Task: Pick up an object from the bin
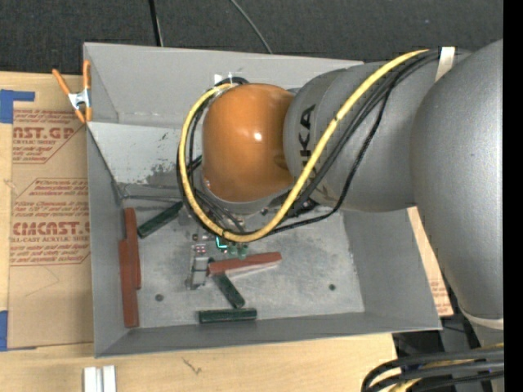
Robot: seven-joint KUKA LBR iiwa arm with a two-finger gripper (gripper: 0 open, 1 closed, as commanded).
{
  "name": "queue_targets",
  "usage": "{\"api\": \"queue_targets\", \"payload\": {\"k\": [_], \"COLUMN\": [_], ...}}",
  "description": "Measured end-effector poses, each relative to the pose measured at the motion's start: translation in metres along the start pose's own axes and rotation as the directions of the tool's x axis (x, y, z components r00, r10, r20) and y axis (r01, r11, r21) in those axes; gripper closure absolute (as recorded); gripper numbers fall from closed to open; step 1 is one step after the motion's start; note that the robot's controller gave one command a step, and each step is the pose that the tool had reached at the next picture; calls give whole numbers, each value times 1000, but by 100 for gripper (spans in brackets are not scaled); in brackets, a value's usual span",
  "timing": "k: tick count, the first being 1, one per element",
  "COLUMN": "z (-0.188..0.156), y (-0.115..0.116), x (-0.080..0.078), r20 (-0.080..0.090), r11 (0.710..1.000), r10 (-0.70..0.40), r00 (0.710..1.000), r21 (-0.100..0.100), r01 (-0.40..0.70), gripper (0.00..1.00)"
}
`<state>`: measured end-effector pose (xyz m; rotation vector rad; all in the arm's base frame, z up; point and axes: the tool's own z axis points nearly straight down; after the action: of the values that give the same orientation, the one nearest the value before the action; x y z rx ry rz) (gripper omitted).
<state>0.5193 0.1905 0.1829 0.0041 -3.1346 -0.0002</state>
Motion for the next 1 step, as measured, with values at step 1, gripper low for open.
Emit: {"api": "queue_targets", "payload": {"k": [1], "z": [-5], "y": [-1], "x": [-2], "r20": [7], "r11": [1000], "r10": [2], "r00": [1000], "r21": [-1], "r01": [-2], "gripper": [0]}}
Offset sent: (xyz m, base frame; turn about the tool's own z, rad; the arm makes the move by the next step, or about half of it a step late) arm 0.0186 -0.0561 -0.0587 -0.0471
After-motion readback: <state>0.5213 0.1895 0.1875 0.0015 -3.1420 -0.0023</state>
